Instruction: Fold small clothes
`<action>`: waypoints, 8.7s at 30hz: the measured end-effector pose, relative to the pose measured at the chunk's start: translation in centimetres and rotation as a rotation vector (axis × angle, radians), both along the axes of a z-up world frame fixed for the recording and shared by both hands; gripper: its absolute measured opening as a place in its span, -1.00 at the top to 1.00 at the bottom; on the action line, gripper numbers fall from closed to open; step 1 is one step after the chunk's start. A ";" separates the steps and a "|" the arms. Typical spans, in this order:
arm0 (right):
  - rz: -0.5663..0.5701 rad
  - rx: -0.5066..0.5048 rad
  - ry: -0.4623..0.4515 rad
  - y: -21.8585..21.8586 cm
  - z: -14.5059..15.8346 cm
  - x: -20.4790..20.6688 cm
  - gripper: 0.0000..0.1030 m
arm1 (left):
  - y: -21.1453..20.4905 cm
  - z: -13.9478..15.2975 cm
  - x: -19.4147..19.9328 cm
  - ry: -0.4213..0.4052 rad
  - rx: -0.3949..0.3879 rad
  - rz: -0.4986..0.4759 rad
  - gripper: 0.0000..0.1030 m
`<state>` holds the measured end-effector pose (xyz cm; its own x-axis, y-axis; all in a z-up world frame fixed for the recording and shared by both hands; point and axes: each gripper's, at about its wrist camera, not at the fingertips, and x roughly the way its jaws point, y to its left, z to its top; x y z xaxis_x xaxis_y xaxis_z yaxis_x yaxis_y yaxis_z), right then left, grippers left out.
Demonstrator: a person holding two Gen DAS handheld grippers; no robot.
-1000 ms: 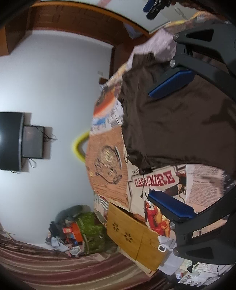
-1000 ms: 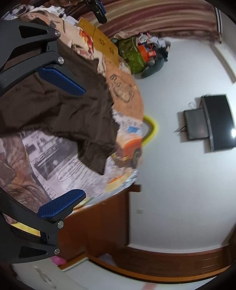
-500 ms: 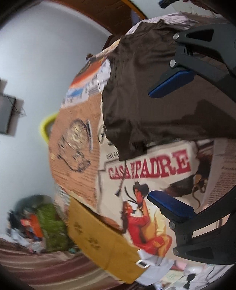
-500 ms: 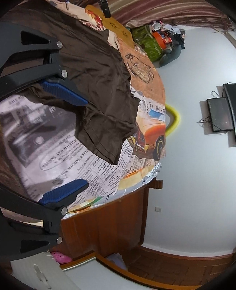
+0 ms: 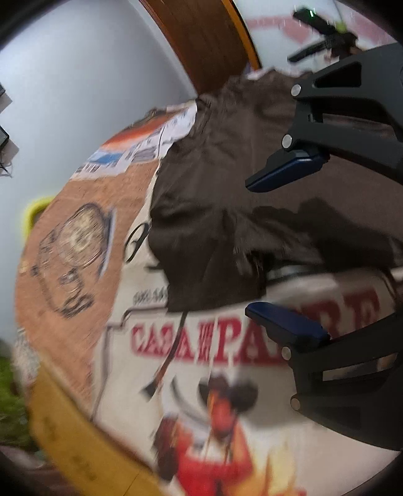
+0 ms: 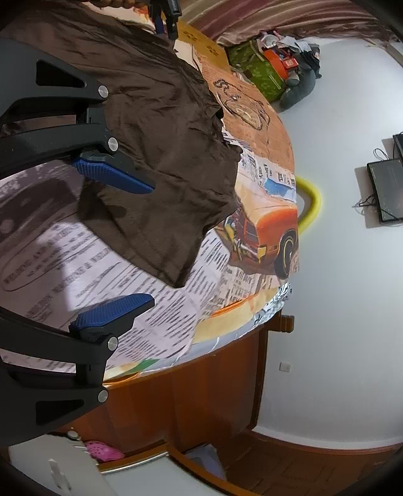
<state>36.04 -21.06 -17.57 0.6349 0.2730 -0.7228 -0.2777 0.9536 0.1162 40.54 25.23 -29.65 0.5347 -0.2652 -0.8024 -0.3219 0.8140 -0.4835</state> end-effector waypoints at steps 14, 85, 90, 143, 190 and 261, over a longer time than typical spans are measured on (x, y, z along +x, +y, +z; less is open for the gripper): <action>0.070 -0.010 0.091 1.8 -2.2 1.7 -0.23 | 0.8 -1.1 3.7 0.053 0.159 -0.001 0.73; 0.084 -0.021 0.095 3.8 -1.4 0.6 -0.24 | 5.7 -2.7 4.8 0.175 0.174 -0.031 -0.09; 0.073 -0.017 0.087 3.2 -1.4 0.7 -0.24 | 4.2 -4.2 6.2 0.198 0.195 -0.087 0.27; 0.060 0.027 0.108 -0.6 -2.6 4.6 0.33 | -8.8 5.5 5.2 -0.029 0.582 -0.222 -0.37; 0.179 -0.018 -0.011 8.7 4.5 4.6 0.87 | -4.8 5.5 -3.6 -0.104 0.629 -0.178 -0.38; 0.291 -0.063 0.122 4.0 2.8 -11.3 -0.49 | -9.5 6.8 -15.4 0.087 0.556 -0.226 -0.69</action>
